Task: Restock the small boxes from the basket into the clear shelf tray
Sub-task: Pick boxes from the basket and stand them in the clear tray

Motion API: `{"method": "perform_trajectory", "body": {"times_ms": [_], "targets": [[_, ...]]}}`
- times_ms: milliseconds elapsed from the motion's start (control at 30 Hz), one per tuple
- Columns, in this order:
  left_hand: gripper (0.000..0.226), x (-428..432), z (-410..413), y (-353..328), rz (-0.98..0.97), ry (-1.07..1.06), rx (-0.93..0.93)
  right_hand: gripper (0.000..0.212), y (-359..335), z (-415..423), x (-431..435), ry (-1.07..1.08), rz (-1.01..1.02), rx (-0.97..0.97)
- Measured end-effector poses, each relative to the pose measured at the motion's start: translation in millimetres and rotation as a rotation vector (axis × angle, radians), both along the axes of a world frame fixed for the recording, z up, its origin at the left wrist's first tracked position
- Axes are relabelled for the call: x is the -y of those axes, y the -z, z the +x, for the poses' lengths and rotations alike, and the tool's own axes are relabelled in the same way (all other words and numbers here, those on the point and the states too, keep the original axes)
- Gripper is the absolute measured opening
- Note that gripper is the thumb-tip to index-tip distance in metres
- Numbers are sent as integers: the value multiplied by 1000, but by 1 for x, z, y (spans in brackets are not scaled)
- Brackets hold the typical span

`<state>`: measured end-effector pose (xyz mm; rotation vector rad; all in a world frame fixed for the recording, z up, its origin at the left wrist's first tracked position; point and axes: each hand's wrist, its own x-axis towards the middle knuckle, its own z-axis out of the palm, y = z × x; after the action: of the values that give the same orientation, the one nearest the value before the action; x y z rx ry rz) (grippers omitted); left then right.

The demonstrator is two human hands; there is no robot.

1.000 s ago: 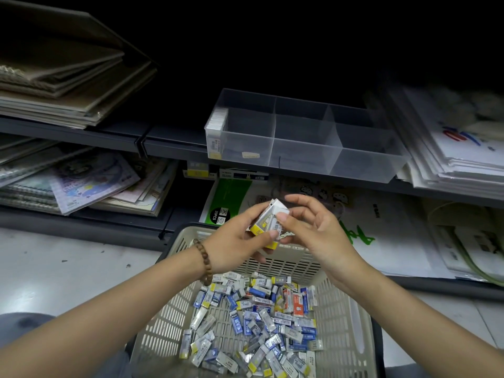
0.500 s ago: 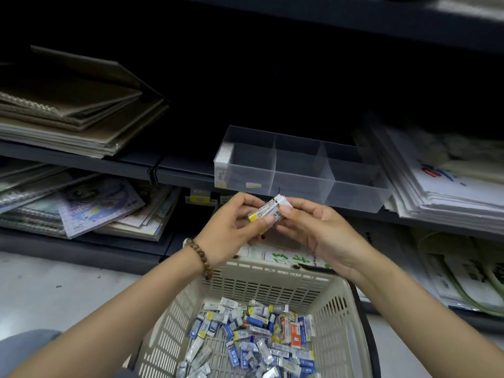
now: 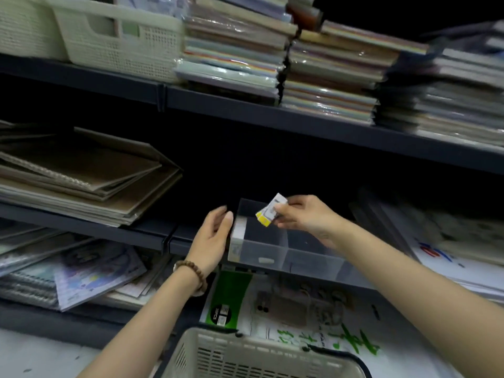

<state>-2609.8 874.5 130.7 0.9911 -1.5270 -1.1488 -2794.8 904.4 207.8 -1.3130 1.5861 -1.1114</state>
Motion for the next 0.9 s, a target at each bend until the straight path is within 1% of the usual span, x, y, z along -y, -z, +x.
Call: {"method": "perform_trajectory", "body": {"times_ms": [100, 200, 267, 433, 533, 667, 733, 800, 833, 900], "targets": [[45, 5, -3, 18, 89, 76, 112, 53, 22, 2, 23, 56, 83, -225], [48, 6, -8, 27, 135, 114, 122, 60, 45, 10, 36, 59, 153, -354], [47, 5, -9, 31, 113, 110, 134, 60, 56, 16, 42, 81, 158, -409], [45, 6, -8, 35, 91, 125, 116, 44, 63, 23, 46, 175, 177, -343], [44, 7, -7, 36, 84, 119, 103, 50, 61, 18, 47, 181, 225, -296], [46, 4, -8, 35, 93, 117, 116, 59, 60, 14, 50, 163, 274, -153], [46, 4, -8, 36, 88, 118, 123, 59, 59, 15, 51, 154, 309, -150], [46, 5, -8, 37, 81, 126, 121, 51, 54, 18, 51, 113, 382, -157], [46, 5, -8, 37, 80, 133, 120, 42, 49, 20, 50, 83, 433, -117], [45, 5, -7, 37, 90, 150, 101, 24, 42, 21, 51, 24, 523, 28]]}}
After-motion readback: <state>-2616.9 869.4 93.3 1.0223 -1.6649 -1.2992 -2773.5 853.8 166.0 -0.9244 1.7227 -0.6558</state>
